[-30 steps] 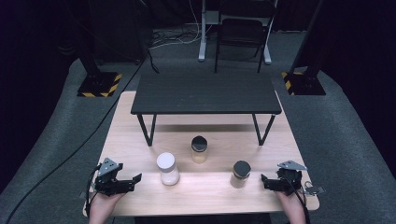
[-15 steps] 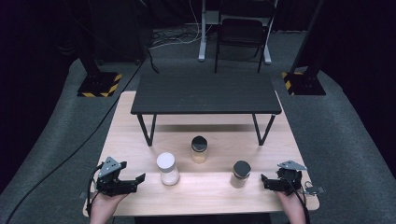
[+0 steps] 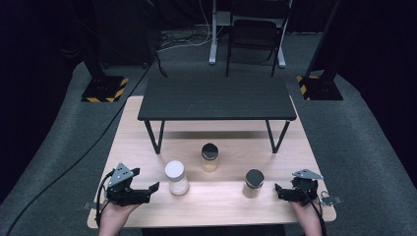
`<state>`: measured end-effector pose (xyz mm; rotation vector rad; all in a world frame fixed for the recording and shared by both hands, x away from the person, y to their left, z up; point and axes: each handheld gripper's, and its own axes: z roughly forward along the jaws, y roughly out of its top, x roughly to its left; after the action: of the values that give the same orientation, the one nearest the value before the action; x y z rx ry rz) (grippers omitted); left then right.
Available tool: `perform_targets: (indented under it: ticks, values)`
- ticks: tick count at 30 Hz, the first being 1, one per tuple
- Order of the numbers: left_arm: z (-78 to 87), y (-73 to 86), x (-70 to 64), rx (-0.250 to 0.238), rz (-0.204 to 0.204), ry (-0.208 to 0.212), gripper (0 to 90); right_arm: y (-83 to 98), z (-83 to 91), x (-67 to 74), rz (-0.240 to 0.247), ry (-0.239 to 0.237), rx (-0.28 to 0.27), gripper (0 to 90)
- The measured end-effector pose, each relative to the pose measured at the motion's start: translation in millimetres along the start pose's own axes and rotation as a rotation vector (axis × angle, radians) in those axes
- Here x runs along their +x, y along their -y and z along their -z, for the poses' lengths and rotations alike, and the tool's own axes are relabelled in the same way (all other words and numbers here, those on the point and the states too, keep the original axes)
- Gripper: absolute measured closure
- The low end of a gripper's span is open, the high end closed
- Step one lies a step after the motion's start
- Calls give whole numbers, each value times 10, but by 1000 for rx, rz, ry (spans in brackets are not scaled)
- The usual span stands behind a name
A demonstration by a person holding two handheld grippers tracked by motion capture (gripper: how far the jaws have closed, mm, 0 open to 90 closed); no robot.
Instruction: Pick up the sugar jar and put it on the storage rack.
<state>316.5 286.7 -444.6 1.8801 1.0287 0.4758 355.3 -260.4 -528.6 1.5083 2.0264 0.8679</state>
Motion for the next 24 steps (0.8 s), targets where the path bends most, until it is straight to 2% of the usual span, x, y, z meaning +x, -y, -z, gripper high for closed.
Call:
perform_targets:
  ticks: [11,24]
  values:
    - [-106,-98,-146,-3,-37,25,76,0,-1,0,1,-1,0,14]
    - [-322,-175,-289,0,-76,51,82,-1,-1,1,1,-1,1,13]
